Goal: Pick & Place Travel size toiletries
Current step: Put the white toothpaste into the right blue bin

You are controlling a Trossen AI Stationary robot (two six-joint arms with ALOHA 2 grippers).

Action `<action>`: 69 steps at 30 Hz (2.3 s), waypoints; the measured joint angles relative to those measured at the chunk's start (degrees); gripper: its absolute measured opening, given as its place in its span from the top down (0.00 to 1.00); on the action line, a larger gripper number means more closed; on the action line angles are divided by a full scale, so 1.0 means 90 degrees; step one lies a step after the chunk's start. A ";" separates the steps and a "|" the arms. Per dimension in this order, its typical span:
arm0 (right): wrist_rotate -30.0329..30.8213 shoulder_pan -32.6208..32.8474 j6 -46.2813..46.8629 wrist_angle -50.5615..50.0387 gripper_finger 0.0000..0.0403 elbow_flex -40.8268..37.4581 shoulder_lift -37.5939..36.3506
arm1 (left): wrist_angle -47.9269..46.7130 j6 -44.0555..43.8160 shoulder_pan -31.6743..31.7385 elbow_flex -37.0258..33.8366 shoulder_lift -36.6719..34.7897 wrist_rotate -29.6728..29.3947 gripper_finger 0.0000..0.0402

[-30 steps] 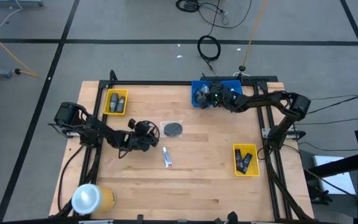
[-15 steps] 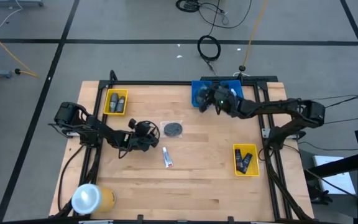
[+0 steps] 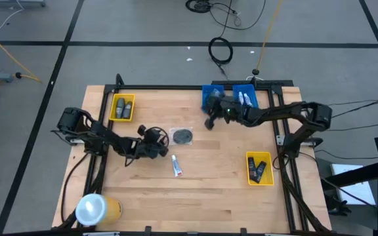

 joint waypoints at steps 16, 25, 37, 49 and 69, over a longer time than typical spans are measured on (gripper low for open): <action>-0.0199 0.1558 -0.0847 0.0811 0.80 0.0002 0.1264 | 0.0695 0.2021 0.0949 0.0002 -0.0423 0.3697 0.57; -0.0420 0.1872 -0.0684 0.1125 0.45 -0.0001 0.1650 | 0.0734 0.3765 0.0586 0.0005 -0.0423 0.5953 0.32; -0.0526 0.1900 -0.0686 0.1163 0.33 0.0002 0.1641 | 0.0570 0.3712 -0.0461 0.0409 -0.0423 0.6290 0.21; -0.0529 0.2202 -0.0386 0.0480 0.35 0.0002 0.1526 | 0.0767 0.3174 -0.1064 0.0614 0.0511 0.4925 0.37; -0.0497 0.3502 0.0660 0.0856 0.37 -0.0906 0.1070 | 0.0422 0.3583 -0.0816 0.1677 0.1285 0.5196 0.76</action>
